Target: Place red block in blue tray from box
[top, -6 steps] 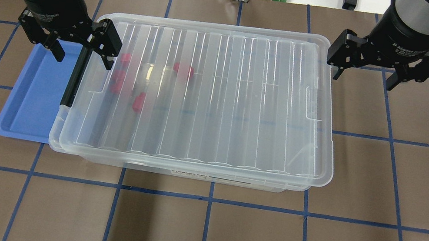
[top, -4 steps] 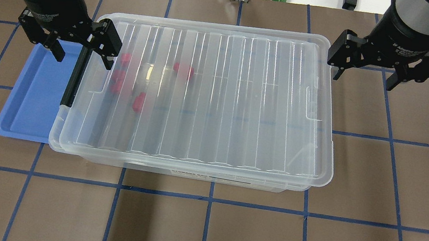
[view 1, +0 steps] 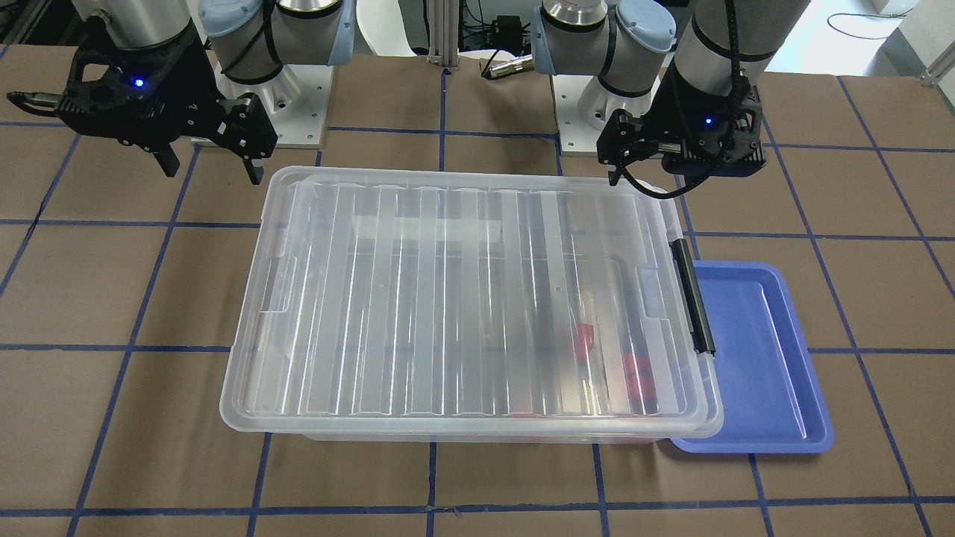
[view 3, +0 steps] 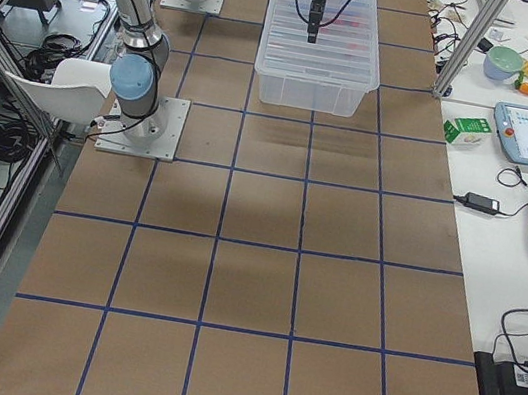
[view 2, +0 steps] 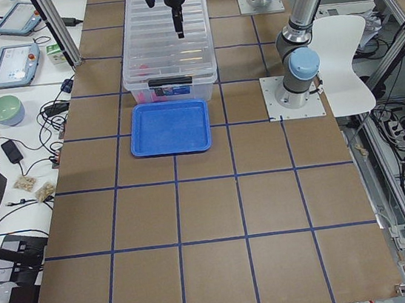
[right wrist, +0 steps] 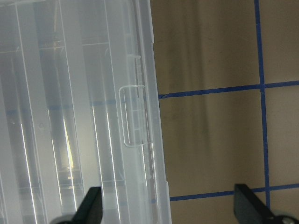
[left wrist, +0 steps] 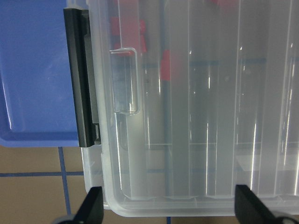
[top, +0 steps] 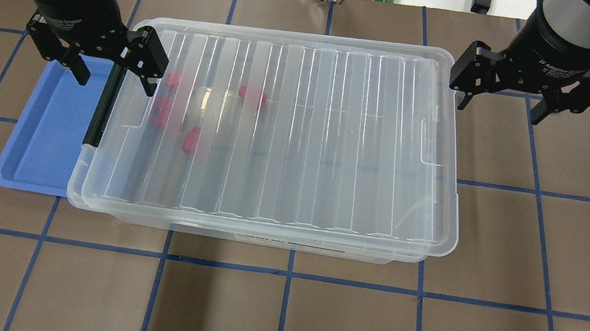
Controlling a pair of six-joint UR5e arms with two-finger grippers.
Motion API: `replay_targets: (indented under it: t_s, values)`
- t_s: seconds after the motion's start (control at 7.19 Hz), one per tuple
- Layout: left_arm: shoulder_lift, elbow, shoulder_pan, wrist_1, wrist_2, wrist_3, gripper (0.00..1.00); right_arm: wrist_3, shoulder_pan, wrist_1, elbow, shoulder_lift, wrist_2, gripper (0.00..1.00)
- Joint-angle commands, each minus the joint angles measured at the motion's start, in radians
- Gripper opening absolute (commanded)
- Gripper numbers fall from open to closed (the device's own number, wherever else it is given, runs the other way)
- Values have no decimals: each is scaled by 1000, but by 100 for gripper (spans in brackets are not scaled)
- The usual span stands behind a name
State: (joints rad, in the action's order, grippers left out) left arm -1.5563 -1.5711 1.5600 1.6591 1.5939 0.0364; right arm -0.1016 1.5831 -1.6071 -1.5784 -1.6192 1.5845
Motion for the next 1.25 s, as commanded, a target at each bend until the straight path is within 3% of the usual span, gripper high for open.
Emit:
replay_targets:
  t_s: [0.0,0.28,0.56,0.7,1.11]
  values:
    - [-2,0,-1,-1,-2,0,100,2,-2,3,0,1,9,100]
    - [-1,0,-2,-1,0,0,100,67,-2,-14,-47,33,2,100]
    - [1,0,-2,1,1,0,100,72,-2,-330,-190,154,6,100]
    - [1,0,-5,1,3,2,100,77,-8,-403,-221,175,9,100]
    - [2,0,-6,1,5,2,100,120,-49,-401,-242,176,9,100]
